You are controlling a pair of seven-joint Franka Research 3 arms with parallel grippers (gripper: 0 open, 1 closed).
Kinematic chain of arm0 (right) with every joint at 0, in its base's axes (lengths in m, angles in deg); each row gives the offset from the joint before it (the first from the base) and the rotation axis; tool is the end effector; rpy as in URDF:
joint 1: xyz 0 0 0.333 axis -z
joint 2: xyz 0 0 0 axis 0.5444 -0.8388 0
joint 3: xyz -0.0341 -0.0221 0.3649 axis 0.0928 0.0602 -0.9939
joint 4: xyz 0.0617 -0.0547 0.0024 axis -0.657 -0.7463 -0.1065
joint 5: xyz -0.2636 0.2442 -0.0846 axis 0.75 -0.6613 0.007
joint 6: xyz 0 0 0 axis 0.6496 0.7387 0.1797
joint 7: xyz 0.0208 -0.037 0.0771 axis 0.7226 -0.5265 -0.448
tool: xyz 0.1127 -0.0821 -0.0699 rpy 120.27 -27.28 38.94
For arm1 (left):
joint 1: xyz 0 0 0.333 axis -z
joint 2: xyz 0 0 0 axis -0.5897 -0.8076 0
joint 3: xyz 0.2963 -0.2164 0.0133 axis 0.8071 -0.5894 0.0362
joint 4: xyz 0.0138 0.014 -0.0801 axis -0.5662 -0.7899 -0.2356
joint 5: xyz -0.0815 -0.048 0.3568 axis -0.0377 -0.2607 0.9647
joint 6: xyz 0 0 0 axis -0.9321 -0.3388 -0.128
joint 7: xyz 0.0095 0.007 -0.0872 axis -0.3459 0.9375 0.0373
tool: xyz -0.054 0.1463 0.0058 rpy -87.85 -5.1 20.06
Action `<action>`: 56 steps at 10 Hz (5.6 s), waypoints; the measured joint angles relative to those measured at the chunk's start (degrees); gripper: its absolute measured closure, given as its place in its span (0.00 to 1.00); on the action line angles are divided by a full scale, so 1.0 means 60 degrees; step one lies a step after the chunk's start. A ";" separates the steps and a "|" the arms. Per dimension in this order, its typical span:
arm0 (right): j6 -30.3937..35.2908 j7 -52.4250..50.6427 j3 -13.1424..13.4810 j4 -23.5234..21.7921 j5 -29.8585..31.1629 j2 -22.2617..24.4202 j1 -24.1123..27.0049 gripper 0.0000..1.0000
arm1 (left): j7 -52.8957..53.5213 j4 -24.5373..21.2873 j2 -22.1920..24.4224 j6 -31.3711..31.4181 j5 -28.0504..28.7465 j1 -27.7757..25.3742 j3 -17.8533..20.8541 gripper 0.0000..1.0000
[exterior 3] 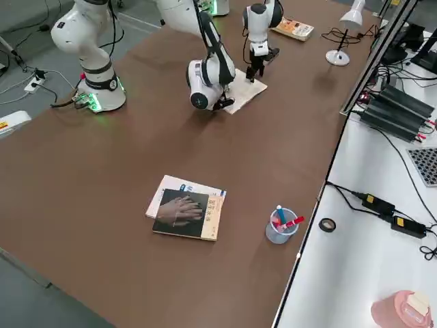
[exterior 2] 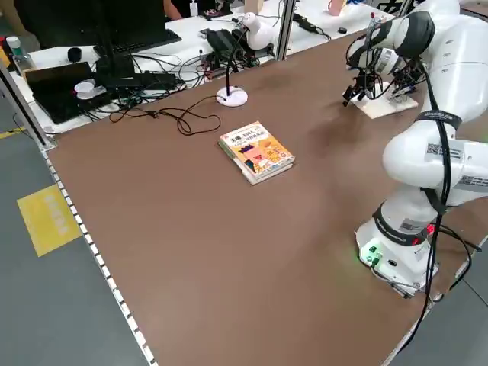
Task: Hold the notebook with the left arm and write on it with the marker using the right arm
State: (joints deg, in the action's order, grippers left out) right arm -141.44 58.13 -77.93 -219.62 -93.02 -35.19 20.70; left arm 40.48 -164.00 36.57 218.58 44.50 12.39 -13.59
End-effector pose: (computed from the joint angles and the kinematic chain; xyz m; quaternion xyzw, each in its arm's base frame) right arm 0.4516 0.2396 0.1737 -0.7542 0.3337 0.2970 0.4813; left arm 0.5051 -0.5618 0.1580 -0.9942 0.0755 -0.0762 0.0058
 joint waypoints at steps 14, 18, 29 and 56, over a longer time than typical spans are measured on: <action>0.1156 0.1313 0.0101 0.1975 0.9768 0.2967 0.2341 0.83 | 0.0000 0.0004 -0.0003 0.0000 0.0010 0.0001 0.0002 0.00; 0.0952 0.0217 0.0131 0.2541 1.1175 0.2881 0.3341 0.83 | 0.0004 0.0005 -0.0003 0.0000 0.0010 0.0000 0.0003 0.00; -0.2728 -0.0187 0.0139 0.2838 1.3342 0.1345 0.4122 0.83 | 0.0768 0.0449 0.1088 -0.1454 0.0051 -0.0316 0.0144 0.00; -0.3487 0.0333 -0.0073 0.2913 1.3338 0.0493 0.3990 0.12 | 0.8140 0.0499 0.6302 -0.7688 -0.1867 -0.5982 0.0154 0.00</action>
State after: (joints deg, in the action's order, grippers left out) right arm -162.36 60.12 -78.37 -202.15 -12.99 -32.23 44.64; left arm 89.32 -161.01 74.39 172.46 33.30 -23.50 -12.66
